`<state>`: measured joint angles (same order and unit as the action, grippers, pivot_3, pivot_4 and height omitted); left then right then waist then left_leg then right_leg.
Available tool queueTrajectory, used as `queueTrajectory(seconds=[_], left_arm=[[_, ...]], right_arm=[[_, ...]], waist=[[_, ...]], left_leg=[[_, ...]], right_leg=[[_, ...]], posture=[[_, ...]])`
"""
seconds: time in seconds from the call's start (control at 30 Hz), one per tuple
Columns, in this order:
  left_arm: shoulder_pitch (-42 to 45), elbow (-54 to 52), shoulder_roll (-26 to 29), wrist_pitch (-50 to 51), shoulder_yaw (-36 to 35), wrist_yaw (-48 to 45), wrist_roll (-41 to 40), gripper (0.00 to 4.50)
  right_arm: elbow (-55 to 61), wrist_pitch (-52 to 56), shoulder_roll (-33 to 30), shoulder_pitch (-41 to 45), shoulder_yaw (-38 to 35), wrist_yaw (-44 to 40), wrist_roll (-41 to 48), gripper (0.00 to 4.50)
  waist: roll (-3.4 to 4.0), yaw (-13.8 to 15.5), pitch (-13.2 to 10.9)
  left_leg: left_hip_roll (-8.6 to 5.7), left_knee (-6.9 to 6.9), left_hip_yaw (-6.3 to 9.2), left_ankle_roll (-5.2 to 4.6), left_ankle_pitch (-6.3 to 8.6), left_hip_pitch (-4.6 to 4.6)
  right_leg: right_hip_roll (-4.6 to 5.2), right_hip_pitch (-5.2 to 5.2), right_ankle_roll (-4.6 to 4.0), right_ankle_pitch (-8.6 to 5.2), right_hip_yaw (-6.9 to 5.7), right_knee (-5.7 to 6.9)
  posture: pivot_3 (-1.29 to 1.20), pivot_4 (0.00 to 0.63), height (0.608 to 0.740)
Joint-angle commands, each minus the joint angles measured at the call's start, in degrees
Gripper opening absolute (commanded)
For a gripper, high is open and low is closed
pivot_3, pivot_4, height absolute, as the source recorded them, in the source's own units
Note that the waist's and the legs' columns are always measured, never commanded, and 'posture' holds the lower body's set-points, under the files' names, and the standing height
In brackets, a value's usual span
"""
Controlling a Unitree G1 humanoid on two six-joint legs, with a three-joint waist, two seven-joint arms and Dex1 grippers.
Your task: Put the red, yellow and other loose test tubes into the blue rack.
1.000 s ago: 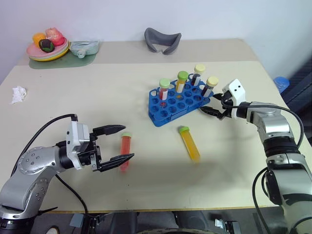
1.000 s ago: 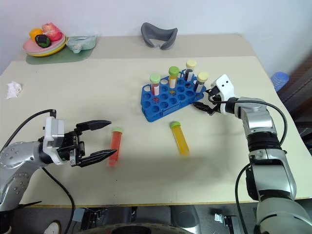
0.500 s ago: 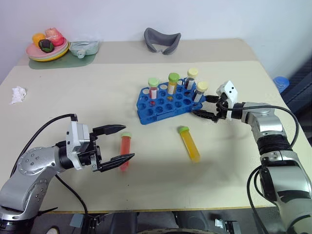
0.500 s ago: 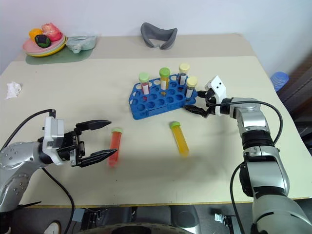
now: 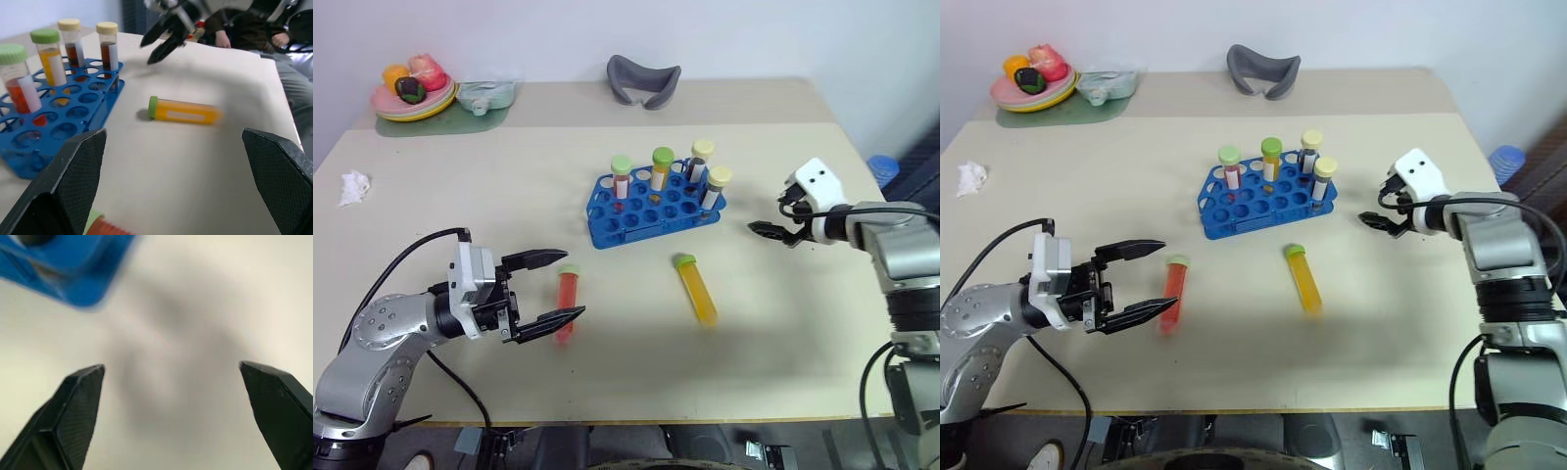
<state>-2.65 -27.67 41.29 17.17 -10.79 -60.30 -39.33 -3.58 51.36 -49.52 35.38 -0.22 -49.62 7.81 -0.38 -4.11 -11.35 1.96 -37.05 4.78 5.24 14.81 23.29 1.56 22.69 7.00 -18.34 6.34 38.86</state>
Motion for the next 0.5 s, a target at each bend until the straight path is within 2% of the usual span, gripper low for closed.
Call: queueTrajectory(seconds=[0.03,0.23,0.5], left_arm=[[2.0,0.7,-0.4,-1.0,1.1,-1.4,0.0,4.50],[5.4,3.8,-1.5,-1.3,3.5,-3.2,0.6,4.50],[7.7,7.1,-1.8,-1.4,4.5,-5.6,1.0,4.50]], right_arm=[[12.7,18.5,1.1,2.5,-3.1,1.7,6.1,4.47],[23.9,40.3,9.0,4.3,-5.3,7.7,12.5,4.47],[26.2,41.1,6.5,-1.5,-2.9,13.3,24.8,4.47]], waist=[[0.00,-0.2,0.0],[-0.02,0.3,0.0],[-0.02,1.0,0.0]], left_leg=[[0.01,0.01,0.00,0.00,0.00,-0.02],[-0.02,-0.02,0.01,0.00,0.00,0.06],[-0.02,0.01,0.02,-0.04,0.02,0.13]], right_leg=[[-0.02,-0.01,-0.01,0.00,0.00,0.01],[0.02,0.00,0.00,0.00,-0.01,0.00],[0.04,-0.02,0.01,0.00,-0.06,-0.24]], posture=[[0.00,0.150,0.740],[0.00,0.150,0.740],[0.00,0.150,0.740]])
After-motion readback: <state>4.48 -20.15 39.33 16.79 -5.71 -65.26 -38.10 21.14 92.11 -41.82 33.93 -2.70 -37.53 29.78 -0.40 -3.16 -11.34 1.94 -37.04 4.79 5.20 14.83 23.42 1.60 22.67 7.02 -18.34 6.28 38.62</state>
